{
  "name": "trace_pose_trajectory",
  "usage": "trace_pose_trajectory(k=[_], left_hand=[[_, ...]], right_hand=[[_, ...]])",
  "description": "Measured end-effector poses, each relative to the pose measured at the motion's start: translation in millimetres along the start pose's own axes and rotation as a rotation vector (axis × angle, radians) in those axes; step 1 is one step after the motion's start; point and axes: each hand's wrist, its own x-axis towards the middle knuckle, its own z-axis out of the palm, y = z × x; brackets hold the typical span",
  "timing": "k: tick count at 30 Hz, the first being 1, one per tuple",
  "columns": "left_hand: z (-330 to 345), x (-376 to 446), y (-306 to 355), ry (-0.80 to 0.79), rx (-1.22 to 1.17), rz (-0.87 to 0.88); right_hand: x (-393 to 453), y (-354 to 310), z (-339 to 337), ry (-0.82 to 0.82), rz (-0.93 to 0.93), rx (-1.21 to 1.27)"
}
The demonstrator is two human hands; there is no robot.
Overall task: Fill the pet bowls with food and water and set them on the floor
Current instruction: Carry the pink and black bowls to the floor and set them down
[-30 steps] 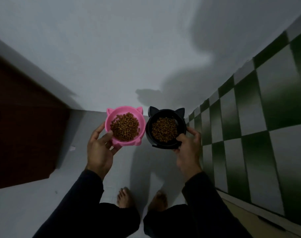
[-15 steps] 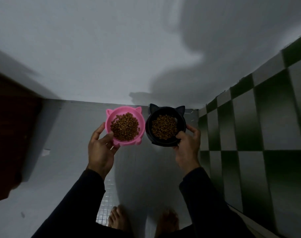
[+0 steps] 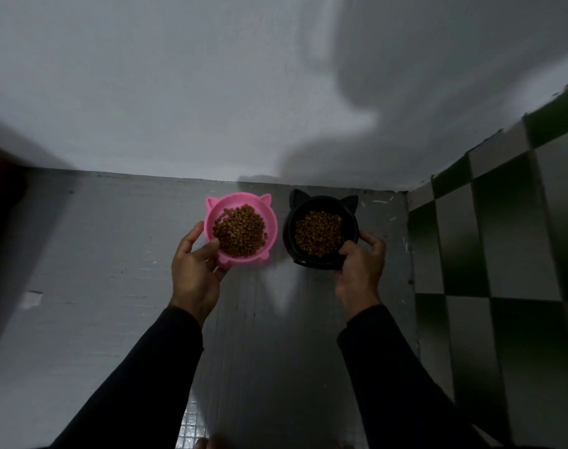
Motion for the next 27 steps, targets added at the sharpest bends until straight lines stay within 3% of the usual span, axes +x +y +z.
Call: trace_pose_trajectory(k=[22,27], left_hand=[[-30,63,-42,0.017,0.074,-0.040],[-29,72,-44,0.032,0.256,0.079]], right_hand=[[68,52,-9,0.001,0.018,-0.157],[74,54,-14,0.004,-0.113,-0.381]])
